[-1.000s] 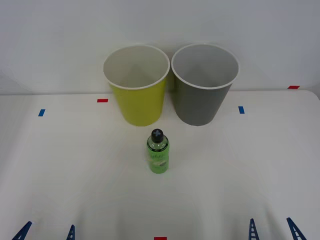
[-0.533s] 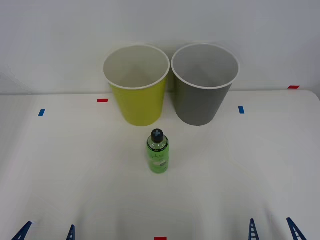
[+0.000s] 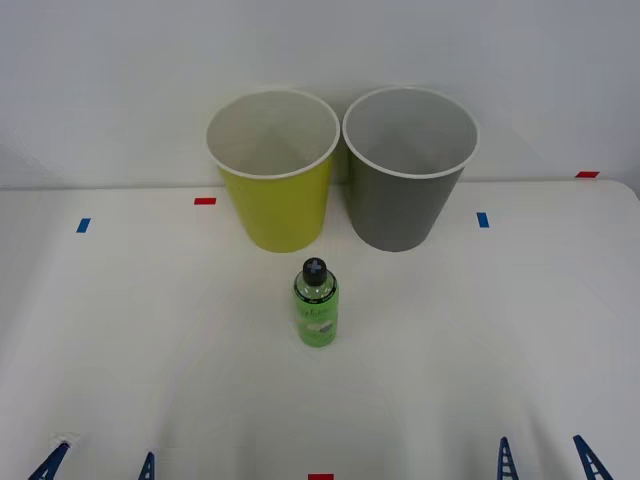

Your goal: Put cans in the gray bin and PET bottles in the light green bin.

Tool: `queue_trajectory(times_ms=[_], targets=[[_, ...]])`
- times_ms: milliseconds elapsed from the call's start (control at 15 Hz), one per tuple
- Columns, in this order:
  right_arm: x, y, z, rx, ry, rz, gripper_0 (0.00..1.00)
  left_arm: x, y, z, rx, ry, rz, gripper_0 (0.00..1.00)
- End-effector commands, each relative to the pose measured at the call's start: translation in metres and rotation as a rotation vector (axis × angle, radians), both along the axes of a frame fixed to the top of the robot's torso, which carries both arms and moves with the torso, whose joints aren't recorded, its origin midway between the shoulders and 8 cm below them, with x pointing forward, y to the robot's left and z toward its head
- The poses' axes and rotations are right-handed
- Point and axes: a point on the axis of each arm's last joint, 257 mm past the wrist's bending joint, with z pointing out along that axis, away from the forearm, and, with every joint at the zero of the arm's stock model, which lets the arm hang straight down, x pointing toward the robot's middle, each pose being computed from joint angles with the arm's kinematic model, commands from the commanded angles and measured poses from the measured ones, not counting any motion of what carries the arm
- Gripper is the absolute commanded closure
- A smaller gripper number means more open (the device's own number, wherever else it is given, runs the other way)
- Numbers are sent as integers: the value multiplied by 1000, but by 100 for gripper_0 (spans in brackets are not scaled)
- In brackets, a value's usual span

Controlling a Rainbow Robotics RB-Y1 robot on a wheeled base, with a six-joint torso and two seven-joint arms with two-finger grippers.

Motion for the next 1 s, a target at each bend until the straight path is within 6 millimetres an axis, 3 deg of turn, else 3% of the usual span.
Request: queue_trajectory(times_ms=[67,533,733,1000], targets=[[0,0,0,0,0,0,23,15,-13,12,10,-44,-110,0],[0,0,0,0,0,0,23,70,-54,22,54,-129,-350,0],[0,0,0,0,0,0,23,84,-78,25,39,-147,-397,0],[0,0,0,0,0,0,23,112,-85,35,64,-171,-405,0]])
